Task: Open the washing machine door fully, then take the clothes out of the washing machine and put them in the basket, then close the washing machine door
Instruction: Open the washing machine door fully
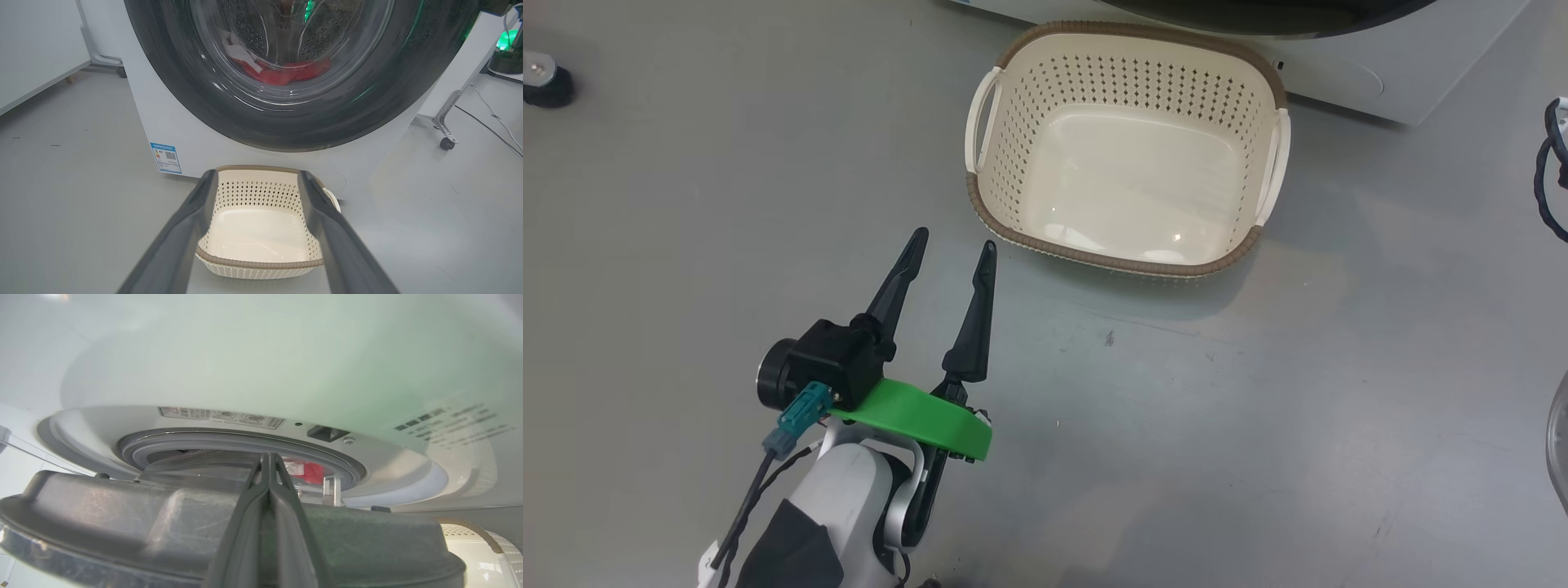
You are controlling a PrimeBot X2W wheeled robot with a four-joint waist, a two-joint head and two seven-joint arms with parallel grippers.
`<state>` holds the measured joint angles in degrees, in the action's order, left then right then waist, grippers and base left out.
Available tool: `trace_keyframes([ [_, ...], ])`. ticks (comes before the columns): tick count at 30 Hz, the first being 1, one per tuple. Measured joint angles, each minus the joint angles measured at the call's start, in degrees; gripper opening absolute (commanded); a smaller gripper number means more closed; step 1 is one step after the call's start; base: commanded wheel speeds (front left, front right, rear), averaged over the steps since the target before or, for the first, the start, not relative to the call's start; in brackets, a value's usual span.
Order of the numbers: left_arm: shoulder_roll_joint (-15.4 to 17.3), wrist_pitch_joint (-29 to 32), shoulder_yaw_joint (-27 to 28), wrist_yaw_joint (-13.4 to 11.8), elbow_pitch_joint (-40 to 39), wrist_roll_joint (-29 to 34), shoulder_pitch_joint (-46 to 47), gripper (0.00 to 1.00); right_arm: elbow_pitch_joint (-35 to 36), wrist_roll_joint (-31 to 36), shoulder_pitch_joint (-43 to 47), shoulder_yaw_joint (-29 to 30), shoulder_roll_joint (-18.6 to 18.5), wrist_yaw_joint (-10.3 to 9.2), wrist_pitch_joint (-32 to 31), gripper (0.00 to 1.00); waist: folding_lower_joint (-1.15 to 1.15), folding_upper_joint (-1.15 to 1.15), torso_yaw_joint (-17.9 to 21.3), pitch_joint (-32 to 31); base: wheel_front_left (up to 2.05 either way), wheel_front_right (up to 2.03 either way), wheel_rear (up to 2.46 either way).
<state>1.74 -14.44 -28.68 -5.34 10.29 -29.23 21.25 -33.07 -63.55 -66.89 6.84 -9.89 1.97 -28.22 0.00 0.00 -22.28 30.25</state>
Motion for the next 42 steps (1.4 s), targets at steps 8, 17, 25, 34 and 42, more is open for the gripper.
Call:
trace_keyframes([
  [8, 0.0, 0.0, 0.0, 0.0, 0.3, 0.0, 0.0, 1.0, -2.5, -1.7, 0.6, 0.2, -0.3, 0.92, -2.5, 0.0, 0.0, 0.0, 0.1, -1.5, 0.0, 0.0, 0.0],
  [17, 0.0, 0.0, 0.2, -0.2, 1.2, 0.1, -0.1, 1.0, -5.3, -4.1, 3.9, 0.1, 0.7, 1.18, -6.0, 0.0, 0.0, 0.0, 0.7, -4.1, 0.0, 0.0, 0.0],
  [25, 0.0, 0.0, 0.5, -0.2, 1.9, 0.6, -0.4, 1.0, -7.5, -5.1, 6.7, -0.8, 2.9, 1.16, -8.9, 0.0, 0.0, 0.0, 1.1, -6.2, 0.0, 0.0, 0.0],
  [34, 0.0, 0.0, 0.9, -0.2, 2.3, 1.8, -1.7, 1.0, -8.5, -6.5, 9.2, -1.5, 3.3, 1.49, -10.9, 0.0, 0.0, 0.0, 1.6, -8.6, 0.0, 0.0, 0.0],
  [42, 0.1, 0.0, 1.1, -0.4, 2.5, 2.2, -2.8, 1.0, -9.2, -7.0, 11.4, -2.7, 4.5, 1.66, -12.2, 0.0, 0.0, 0.0, 2.3, -10.4, 0.0, 0.0, 0.0],
])
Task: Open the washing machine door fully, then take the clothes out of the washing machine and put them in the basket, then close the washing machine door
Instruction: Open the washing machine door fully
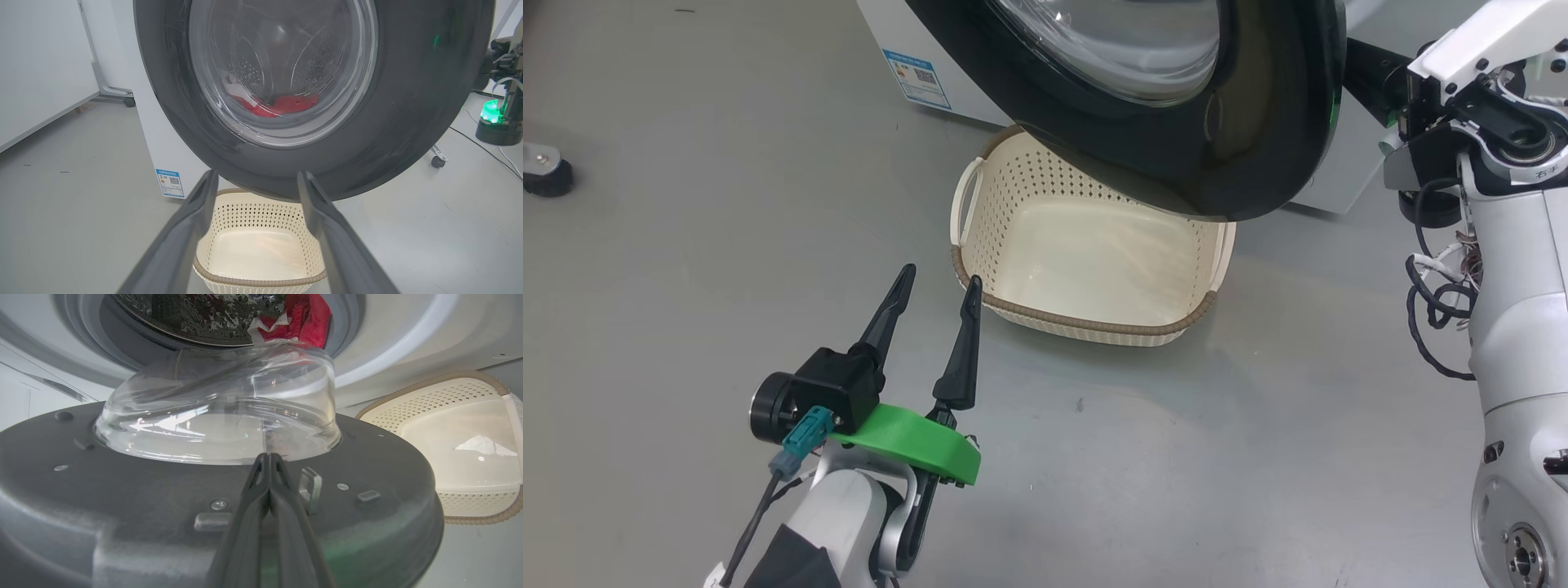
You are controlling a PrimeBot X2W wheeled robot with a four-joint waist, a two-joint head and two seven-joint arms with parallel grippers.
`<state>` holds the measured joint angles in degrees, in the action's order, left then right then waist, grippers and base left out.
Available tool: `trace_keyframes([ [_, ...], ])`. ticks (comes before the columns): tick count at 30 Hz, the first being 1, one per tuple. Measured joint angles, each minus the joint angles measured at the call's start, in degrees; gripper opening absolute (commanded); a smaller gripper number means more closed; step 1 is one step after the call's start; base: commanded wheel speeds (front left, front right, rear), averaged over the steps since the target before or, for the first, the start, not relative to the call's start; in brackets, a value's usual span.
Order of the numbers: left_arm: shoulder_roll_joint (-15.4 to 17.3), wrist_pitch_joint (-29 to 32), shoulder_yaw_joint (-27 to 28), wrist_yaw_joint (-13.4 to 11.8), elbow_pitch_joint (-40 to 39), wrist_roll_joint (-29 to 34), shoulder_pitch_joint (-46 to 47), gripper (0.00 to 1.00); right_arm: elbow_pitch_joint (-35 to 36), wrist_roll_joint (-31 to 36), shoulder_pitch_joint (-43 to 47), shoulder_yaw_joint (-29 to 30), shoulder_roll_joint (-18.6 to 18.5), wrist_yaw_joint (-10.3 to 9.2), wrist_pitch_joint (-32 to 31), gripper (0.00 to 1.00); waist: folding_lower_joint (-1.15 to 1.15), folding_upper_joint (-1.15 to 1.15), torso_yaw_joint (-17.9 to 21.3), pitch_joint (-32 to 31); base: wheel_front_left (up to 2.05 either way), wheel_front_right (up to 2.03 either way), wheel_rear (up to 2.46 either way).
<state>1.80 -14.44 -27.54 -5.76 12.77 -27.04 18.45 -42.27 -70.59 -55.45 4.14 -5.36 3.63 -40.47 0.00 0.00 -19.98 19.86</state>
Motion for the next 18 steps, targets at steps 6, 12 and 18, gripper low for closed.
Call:
trace_keyframes([
  [6, 0.0, 0.0, 0.0, 0.0, -0.1, 0.0, -0.4, 1.0, 0.1, 0.0, 0.4, -0.5, 0.1, 0.0, -0.2, 0.0, 0.0, 0.0, 0.4, -0.6, 0.0, 0.0, 0.0],
  [12, 0.0, 0.0, 0.2, 0.0, -0.1, 0.2, -0.6, 1.0, 0.4, 0.1, 0.7, -0.8, 0.2, 0.68, 0.4, 0.0, 0.0, 0.0, 0.7, -0.9, 0.0, 0.0, 0.0],
  [18, 0.0, 0.0, 1.4, 0.0, 0.0, 0.6, -1.5, 1.0, 2.4, 3.2, 2.1, -1.6, 0.2, 2.31, 5.4, 0.0, 0.0, 0.0, 1.3, -2.4, 0.0, 0.0, 0.0],
])
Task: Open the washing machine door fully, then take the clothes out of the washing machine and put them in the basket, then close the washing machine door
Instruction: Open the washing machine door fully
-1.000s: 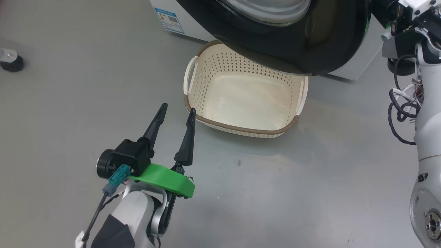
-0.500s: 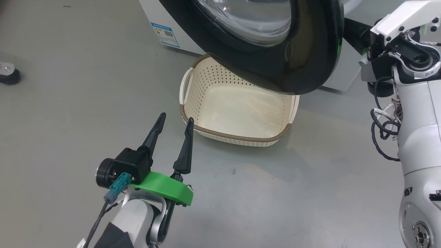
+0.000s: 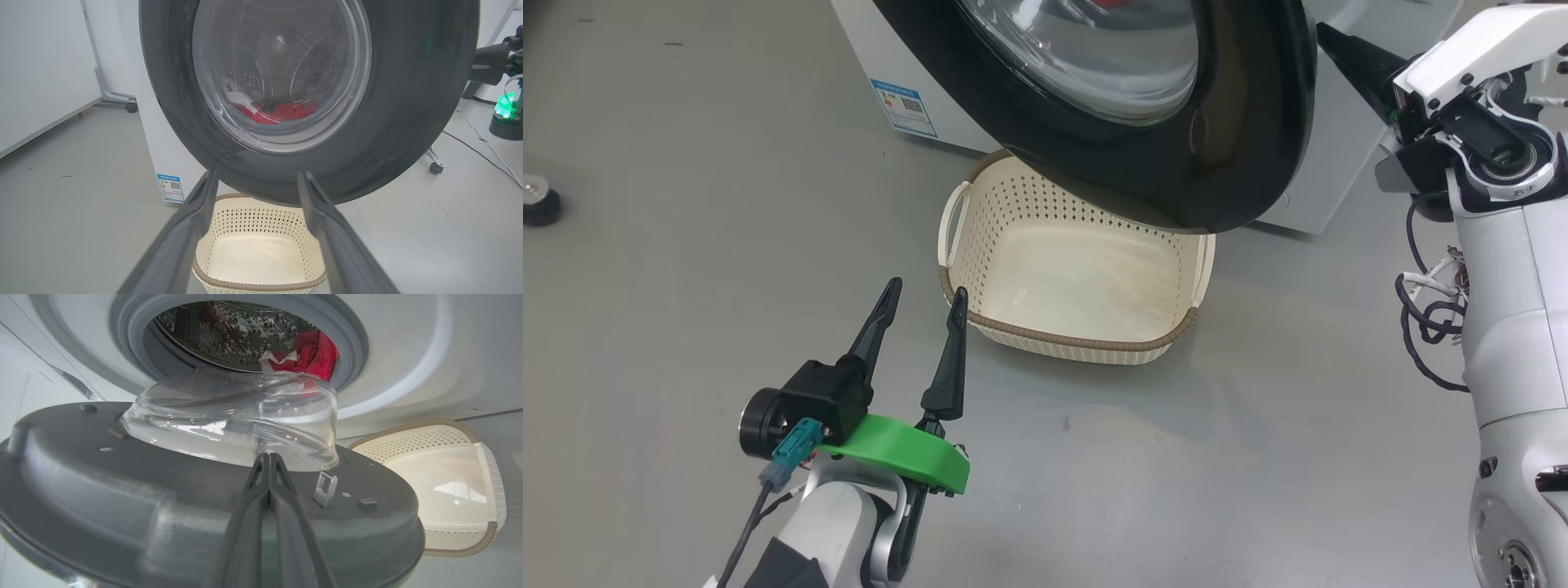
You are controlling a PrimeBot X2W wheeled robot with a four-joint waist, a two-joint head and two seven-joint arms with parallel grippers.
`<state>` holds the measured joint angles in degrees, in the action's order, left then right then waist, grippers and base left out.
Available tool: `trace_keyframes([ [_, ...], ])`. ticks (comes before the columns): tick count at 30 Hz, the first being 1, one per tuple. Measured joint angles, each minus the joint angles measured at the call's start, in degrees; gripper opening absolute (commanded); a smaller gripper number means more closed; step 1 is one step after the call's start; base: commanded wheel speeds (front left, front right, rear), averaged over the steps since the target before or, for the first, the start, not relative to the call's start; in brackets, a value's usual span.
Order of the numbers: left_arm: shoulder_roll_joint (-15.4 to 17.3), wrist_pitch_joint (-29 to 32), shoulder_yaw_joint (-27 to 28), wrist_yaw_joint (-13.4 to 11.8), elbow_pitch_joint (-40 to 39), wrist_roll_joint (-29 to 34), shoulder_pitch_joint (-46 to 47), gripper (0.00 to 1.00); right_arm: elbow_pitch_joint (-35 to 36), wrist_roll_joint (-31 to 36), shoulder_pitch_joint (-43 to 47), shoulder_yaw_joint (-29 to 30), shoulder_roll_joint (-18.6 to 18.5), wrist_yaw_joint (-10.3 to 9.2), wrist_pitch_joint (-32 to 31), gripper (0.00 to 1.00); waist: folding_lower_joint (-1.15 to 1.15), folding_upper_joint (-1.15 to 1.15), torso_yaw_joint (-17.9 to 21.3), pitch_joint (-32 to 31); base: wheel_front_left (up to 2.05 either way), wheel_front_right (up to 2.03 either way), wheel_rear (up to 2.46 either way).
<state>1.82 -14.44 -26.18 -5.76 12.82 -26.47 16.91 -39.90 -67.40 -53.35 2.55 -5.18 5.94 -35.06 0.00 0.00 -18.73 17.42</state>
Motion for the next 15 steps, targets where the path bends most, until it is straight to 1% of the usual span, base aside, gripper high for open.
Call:
trace_keyframes([
  [3, 0.0, 0.0, 0.7, 0.0, 0.1, 0.0, -0.5, 1.0, 1.8, 3.5, 0.3, -2.0, -1.0, 0.56, 2.8, 0.0, 0.0, 0.0, 0.5, -0.9, 0.0, 0.0, 0.0],
  [7, 0.0, 0.0, 1.7, 0.0, 0.3, 0.0, -0.8, 1.0, 3.8, 7.6, 2.1, -4.6, -2.6, 0.74, 6.1, 0.0, 0.0, 0.0, 1.4, -2.3, 0.0, 0.0, 0.0],
  [9, 0.0, 0.0, 2.4, 0.0, 0.6, 0.0, -1.0, 1.0, 5.0, 10.8, 3.2, -7.1, -3.8, 1.04, 7.9, 0.0, 0.0, 0.0, 1.9, -3.0, 0.0, 0.0, 0.0],
  [15, 0.1, 0.0, 4.5, 0.0, 1.2, 0.5, -2.3, 1.0, 10.1, 20.7, 7.0, -14.7, -8.3, 1.04, 14.2, 0.0, 0.0, 0.0, 3.6, -5.4, 0.0, 0.0, 0.0],
])
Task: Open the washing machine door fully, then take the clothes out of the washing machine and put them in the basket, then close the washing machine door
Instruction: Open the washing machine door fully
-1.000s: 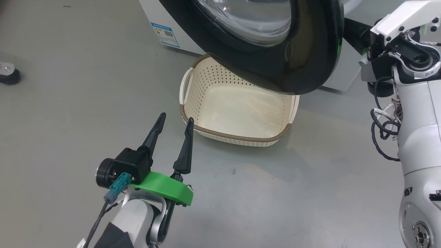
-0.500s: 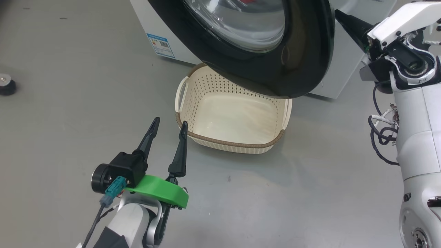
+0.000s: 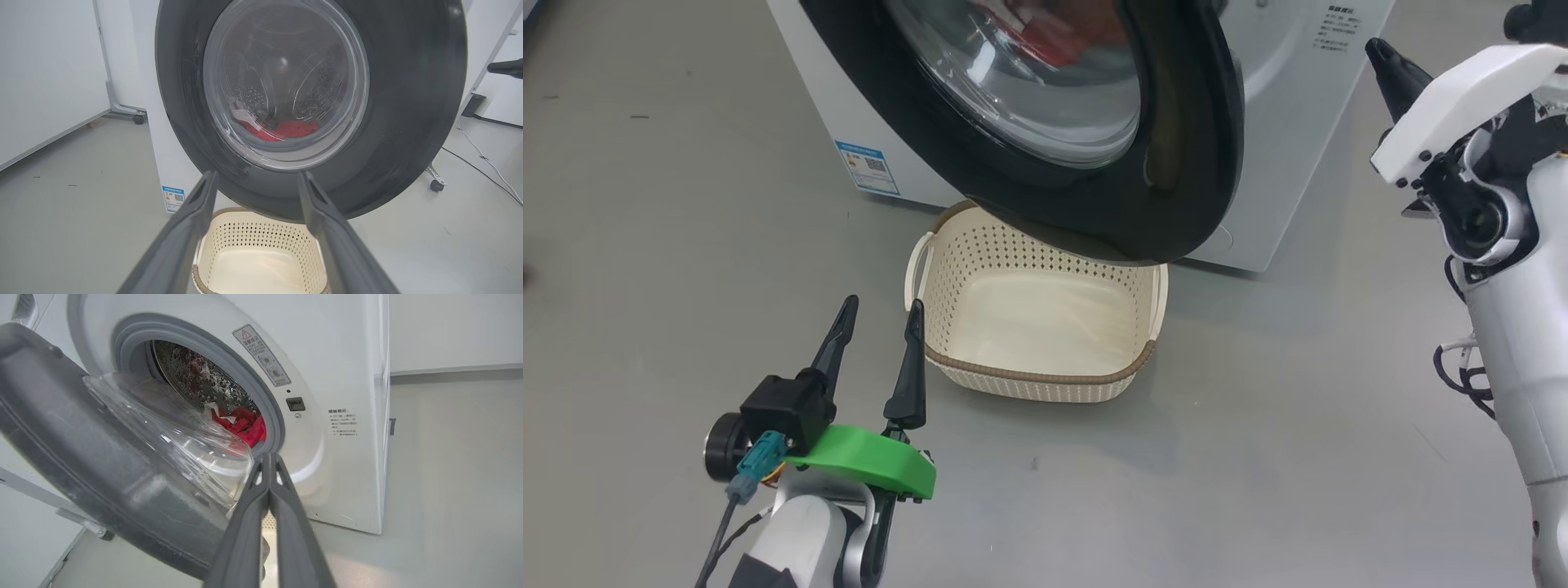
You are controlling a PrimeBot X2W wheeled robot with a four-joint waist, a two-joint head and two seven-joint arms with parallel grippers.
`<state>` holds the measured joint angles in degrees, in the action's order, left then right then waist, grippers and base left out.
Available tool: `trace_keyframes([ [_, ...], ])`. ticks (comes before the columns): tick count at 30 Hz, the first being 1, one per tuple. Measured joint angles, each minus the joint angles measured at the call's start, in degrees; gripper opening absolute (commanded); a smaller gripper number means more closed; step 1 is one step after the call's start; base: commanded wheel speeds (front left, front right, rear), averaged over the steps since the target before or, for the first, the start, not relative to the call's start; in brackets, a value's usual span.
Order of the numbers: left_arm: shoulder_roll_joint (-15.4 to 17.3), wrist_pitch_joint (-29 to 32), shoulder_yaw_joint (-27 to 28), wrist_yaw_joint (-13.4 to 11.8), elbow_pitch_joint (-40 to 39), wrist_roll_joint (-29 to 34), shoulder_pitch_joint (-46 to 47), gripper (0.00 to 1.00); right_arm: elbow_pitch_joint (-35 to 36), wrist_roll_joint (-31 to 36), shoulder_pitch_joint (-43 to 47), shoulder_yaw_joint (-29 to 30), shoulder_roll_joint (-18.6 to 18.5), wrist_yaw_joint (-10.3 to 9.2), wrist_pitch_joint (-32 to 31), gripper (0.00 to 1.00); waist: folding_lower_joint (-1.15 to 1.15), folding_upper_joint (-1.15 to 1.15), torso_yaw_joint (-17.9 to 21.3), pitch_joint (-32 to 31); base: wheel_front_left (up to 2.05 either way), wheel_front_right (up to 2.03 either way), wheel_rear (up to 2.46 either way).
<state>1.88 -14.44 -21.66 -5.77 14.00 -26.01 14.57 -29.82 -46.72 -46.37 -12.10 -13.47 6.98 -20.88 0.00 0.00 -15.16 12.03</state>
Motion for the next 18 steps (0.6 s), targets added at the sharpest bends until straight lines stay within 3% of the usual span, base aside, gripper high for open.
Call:
trace_keyframes([
  [8, 0.0, 0.0, 3.1, -0.1, 0.2, 1.1, -1.7, 1.0, 5.4, 8.6, 6.0, -7.1, -2.4, 0.01, 10.2, 0.0, 0.0, 0.0, 2.9, -2.6, 0.0, 0.0, 0.0],
  [18, 0.0, 0.0, 5.7, -0.1, 0.1, 3.0, -3.9, 1.0, 5.4, 9.6, 17.7, -5.7, -0.2, 0.01, 20.9, 0.0, 0.0, 0.0, 6.2, -5.0, 0.0, 0.0, 0.0],
])
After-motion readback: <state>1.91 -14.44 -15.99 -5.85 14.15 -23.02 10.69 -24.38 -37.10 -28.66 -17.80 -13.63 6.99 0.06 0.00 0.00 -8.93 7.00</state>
